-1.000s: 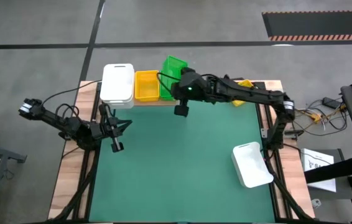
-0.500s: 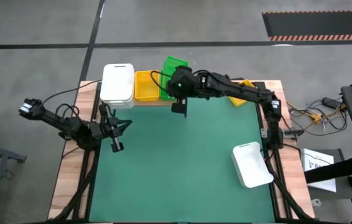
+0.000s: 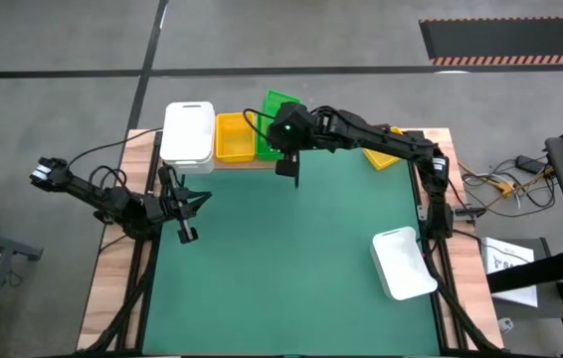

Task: Stack baskets on shelf by color
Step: Stack the green basket on the green basket on the shelf

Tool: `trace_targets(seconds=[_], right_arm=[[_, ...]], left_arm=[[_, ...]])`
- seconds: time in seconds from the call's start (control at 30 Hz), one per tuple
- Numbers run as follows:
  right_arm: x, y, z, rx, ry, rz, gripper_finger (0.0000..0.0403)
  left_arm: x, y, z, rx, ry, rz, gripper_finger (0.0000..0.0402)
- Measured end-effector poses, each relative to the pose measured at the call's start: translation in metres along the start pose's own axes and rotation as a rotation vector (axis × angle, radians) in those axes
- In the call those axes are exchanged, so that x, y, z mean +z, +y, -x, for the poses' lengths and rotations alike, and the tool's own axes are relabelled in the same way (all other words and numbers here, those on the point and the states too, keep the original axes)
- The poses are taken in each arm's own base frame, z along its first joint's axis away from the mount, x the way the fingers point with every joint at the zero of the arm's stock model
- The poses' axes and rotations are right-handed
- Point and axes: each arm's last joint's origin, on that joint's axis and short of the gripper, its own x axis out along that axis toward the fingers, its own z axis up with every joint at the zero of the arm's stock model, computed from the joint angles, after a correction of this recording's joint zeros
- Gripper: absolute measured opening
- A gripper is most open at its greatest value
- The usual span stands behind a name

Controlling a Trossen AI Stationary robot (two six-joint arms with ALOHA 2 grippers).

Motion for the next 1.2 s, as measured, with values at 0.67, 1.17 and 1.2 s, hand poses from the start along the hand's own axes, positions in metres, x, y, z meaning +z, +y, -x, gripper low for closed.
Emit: trace_targets(seconds=[0.67, 1.17, 1.2], right_arm=[[0.0032, -0.0035, 0.0005, -0.017, -0.034, -0.017, 0.0066], [0.0029, -0.0037, 0.001, -0.023, -0.028, -0.035, 0.0108], [0.0037, -0.0043, 0.0021, -0.025, -0.032, -0.036, 0.0109]], left_arm=[[-0.0001, -0.0001, 0.0, 0.0, 0.0, 0.0, 0.0002], [-0.0001, 0.0, 0.0, 0.0, 0.0, -0.001, 0.0002], [-0.0001, 0.0, 0.0, 0.0, 0.0, -0.001, 0.0002]])
